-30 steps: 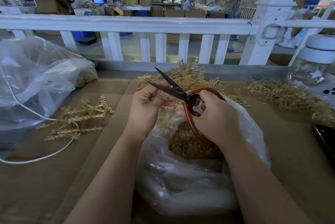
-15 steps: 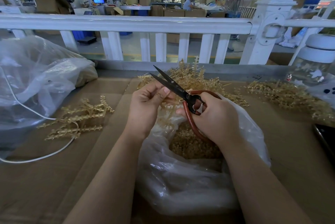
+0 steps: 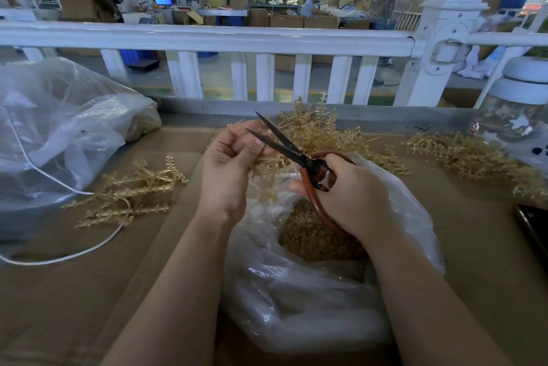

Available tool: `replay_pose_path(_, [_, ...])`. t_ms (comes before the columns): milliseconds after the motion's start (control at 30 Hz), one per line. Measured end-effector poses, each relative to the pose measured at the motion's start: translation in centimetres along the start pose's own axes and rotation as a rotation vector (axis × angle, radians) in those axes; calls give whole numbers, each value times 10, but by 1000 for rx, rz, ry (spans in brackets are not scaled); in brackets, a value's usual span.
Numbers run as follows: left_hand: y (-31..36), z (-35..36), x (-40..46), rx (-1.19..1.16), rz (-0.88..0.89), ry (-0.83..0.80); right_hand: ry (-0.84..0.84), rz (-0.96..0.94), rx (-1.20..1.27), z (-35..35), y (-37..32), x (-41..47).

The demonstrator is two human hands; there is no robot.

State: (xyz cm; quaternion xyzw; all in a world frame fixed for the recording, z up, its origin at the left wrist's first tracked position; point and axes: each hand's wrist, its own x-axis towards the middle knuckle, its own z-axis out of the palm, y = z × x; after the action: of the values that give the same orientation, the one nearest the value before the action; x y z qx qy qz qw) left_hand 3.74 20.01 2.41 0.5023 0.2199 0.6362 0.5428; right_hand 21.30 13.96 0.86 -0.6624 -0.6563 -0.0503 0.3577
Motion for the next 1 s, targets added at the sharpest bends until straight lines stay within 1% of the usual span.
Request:
replay_pose_path(200, [-1,3,1,29,16,-6,36,-21,-25,-4,-2,1])
replay_pose_path(667, [0,-3,1,-28,-27,-86,52,-46,-15,-2,-3,2])
replay_pose_path(867, [-2,-4,0,-24,-44,-111,116,-60,-63,0,-3,0])
replay_pose_path(1000, [-3,-7,0,-42,-58,-125,153,-81,-53,1,-4,-2])
